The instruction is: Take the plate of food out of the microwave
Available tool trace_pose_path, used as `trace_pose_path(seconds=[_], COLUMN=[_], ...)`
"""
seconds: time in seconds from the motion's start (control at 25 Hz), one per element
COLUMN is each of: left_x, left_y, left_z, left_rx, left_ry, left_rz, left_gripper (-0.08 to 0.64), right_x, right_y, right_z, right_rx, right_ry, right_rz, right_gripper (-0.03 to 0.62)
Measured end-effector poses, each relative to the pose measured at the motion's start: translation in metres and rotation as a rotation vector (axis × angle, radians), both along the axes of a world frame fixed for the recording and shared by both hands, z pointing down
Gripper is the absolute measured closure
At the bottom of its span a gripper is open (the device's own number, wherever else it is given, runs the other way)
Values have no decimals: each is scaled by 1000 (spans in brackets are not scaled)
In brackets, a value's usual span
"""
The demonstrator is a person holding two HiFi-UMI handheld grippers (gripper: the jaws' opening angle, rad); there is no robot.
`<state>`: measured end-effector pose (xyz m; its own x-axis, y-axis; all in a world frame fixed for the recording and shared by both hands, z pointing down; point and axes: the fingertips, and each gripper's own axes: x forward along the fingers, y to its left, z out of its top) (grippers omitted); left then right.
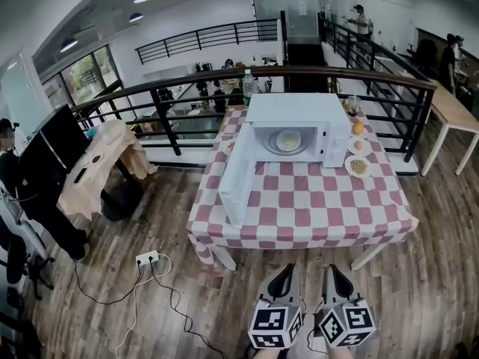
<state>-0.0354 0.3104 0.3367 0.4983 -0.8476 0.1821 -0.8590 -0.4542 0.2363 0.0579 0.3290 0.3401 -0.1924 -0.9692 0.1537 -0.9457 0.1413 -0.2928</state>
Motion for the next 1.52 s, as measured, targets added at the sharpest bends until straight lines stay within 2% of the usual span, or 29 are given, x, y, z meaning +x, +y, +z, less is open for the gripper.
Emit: trace_pose_path(seconds=[0.44, 0.88, 1.52], left_x=[-21, -26, 6], left_y=[-66, -95, -174], left_z=[-2, 12, 30], left_rx=[3, -27, -64], left_ry=[15, 17, 8], left_rz=[12, 0, -53], left_gripper=[525, 525, 526], right_x=[-29, -29, -1], right_y=[-69, -97, -182], right_z=[0, 7, 22], right_rx=[-7, -25, -49], right_ry=[-12, -41, -65], right_rz=[-9, -6, -68], right_gripper=[600, 600, 600])
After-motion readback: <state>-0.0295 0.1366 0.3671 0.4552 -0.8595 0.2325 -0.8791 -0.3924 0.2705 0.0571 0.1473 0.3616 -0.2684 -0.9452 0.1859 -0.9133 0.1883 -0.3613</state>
